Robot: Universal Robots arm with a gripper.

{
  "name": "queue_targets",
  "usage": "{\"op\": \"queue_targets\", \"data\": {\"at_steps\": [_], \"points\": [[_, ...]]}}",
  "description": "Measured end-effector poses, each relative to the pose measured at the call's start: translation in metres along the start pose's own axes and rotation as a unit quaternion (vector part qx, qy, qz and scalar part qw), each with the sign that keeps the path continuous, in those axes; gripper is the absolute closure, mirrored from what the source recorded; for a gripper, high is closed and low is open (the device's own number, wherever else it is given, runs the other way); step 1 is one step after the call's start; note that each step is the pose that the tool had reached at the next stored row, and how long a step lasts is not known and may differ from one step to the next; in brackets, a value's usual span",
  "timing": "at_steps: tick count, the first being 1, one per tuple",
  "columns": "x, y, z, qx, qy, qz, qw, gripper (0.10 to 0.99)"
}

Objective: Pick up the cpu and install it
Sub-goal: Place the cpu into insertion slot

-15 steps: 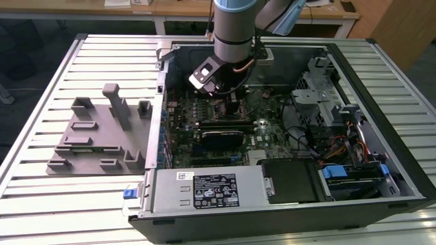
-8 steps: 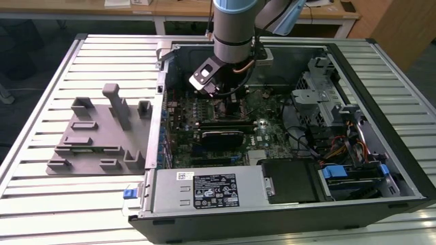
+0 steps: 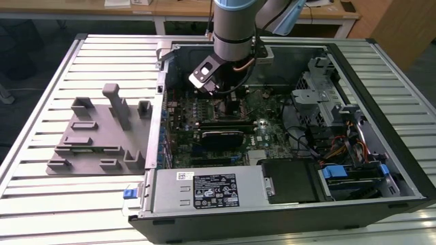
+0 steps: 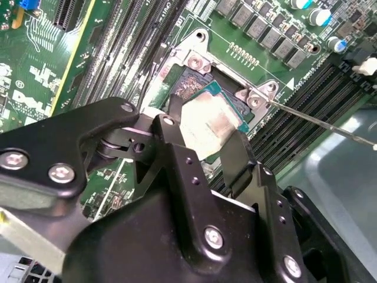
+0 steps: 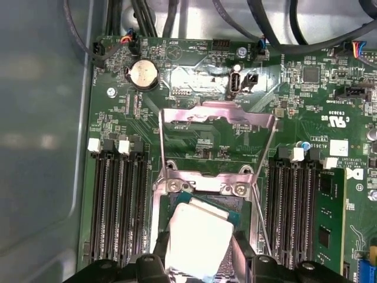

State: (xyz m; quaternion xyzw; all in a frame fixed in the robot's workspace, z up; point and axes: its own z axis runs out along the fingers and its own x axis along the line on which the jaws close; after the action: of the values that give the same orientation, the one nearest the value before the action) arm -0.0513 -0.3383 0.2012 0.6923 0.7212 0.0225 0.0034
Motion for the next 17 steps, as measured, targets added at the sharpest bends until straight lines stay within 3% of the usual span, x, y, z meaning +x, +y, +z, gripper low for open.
{"op": "queue_targets", "data": {"at_steps": [9, 13, 17], "points": [[-0.0001, 0.0, 0.0002, -0.0016, 0.0026, 0.055, 0.9985, 0.553], [-0.0001, 0.0, 0.0004, -0.0024, 0.0033, 0.083, 0.9966, 0.553], [-0.0001, 0.0, 0.0009, -0.0034, 0.0028, 0.114, 0.9935, 0.553]]}}
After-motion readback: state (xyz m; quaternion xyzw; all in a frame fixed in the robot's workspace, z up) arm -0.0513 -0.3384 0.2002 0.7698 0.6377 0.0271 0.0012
